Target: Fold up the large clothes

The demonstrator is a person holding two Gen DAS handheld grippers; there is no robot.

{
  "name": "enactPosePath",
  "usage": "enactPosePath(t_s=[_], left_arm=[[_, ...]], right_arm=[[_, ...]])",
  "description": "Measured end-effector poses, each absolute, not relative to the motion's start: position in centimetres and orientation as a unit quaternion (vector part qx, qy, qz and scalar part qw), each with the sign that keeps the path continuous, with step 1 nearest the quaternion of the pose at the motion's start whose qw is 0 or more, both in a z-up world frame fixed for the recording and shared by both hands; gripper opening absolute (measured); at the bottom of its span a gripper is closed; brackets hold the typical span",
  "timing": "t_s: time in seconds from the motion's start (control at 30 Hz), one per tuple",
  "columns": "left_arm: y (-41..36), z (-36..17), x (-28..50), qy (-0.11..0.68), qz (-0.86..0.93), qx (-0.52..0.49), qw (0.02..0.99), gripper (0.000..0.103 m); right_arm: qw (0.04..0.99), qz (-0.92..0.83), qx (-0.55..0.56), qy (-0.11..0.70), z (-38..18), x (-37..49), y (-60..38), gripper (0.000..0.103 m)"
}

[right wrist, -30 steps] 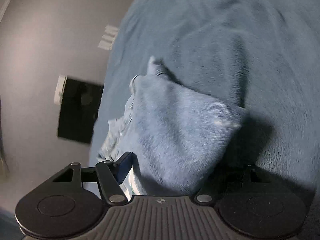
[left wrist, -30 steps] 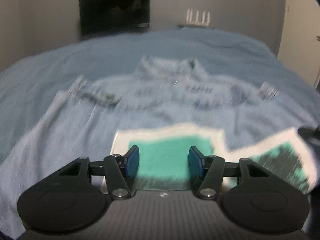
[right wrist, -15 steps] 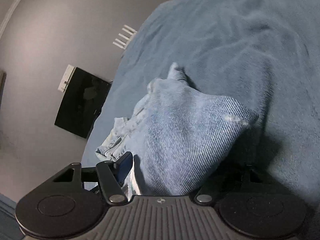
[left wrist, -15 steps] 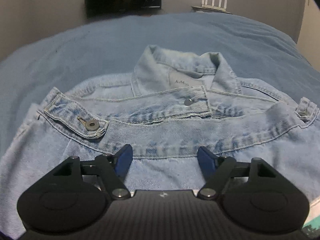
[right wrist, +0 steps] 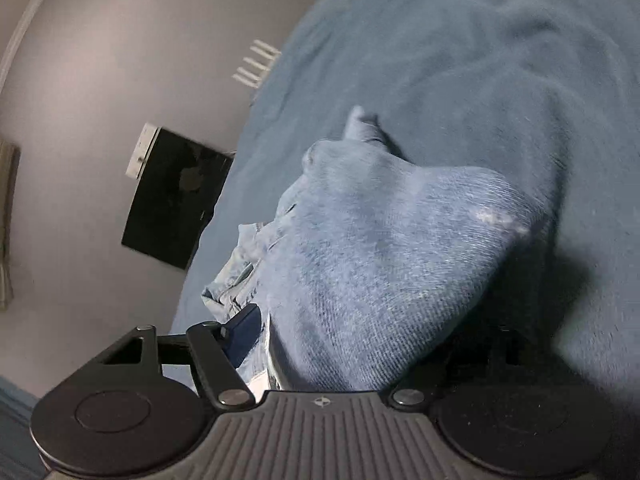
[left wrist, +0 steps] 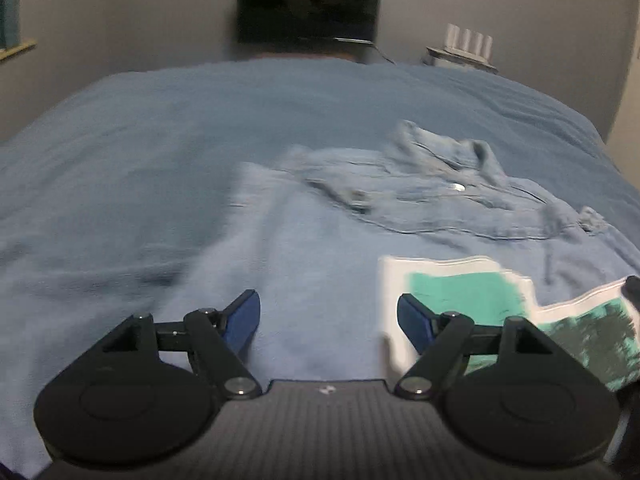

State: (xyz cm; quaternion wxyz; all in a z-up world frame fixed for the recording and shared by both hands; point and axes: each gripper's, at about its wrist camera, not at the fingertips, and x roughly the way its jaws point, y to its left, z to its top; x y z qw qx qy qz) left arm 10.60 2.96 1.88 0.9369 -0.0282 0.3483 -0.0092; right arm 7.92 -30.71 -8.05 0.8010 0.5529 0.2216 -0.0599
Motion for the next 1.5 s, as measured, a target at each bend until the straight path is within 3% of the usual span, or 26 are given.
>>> enactPosePath(t_s=[0.23,0.4,0.67,0.93,1.2,1.5], left_arm=[[8.4,2.4,8.8,0.322,0.033,-0.048,0.945,0.076],[11.7,-1.4,10.3,0.397,0.032,-0.075,0.914,0.076],[14.4,-2.5,11.3,0.412,-0.003,-0.13,0.902,0.077],[15.7,-3.3,12.0,0.412,-0.033,-0.184,0.892,0.077],[17.8,-2.5,12.1,0.4,-0.048,-0.242,0.883,0.077],[20.4,-2.0,11.8,0.374,-0.031,-0.312,0.873,0.077]], right_arm=[[0.797,-0.069,0.558,0.221,-8.6,7.4,-31.1,0.059],[0.813,-0.079,0.532,0.224,-8.3,7.3,-31.4,0.05],[0.932,-0.075,0.277,0.219,0.0,8.5,-24.2,0.042],[0.985,0.012,0.016,0.174,6.0,10.5,-11.1,0.037],[0.957,0.09,-0.173,0.216,3.2,12.0,-0.1,0.034],[0.925,0.138,-0.303,0.183,0.8,9.9,4.3,0.034]])
